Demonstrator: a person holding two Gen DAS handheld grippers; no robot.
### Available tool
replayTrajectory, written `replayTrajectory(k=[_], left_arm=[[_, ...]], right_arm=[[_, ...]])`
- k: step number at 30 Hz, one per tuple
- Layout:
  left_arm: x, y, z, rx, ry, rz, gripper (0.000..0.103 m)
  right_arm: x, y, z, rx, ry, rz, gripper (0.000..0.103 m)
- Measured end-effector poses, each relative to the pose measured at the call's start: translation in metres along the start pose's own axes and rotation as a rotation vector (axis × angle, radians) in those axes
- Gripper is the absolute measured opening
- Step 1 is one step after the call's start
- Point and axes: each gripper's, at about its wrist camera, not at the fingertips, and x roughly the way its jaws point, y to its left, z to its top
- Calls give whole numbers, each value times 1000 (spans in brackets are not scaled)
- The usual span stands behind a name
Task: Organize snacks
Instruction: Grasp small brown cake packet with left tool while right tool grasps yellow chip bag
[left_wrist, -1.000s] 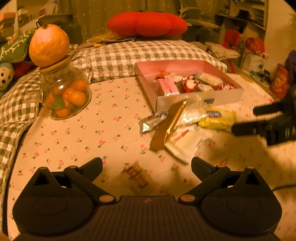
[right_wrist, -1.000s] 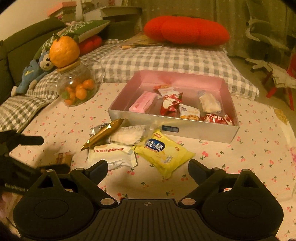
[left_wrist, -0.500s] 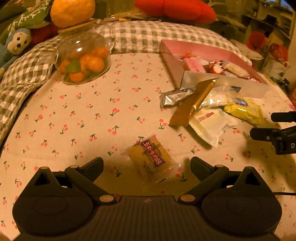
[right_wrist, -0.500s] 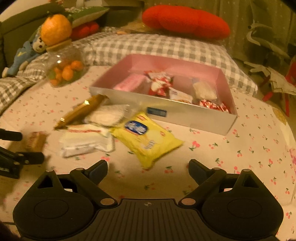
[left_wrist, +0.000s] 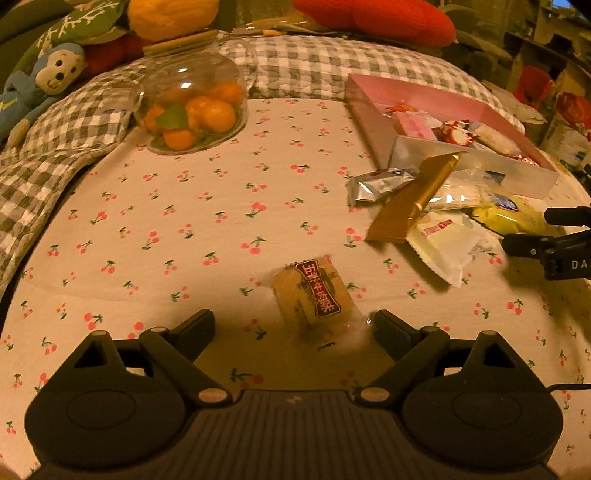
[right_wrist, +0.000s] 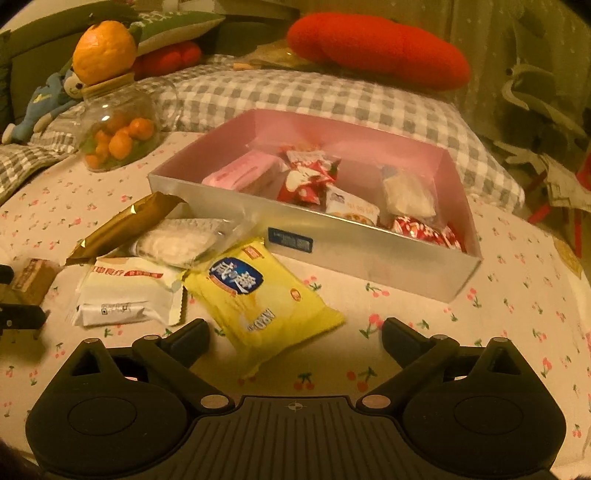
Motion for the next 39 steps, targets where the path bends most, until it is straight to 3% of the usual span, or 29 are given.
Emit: replayTrajectory(k=[8,17,20,27,39], left_arm=[[-3,5,1,-9,7,-1,84],[-2,12,1,6,14,0,86],[-2,13,2,0,18,2,85],[-2,11,3,-3,13,-4,82],[1,9,6,10,-8,-30,75]], right_arm=[[-2,8,3,-28,-25,115,100],[-21,19,-5,-92,-12,214,98],[-25,19,-6,-108,-41,178,98],[-13,5,2,-13,-49,111,98],[3,22,9,-21,-14,66,82]])
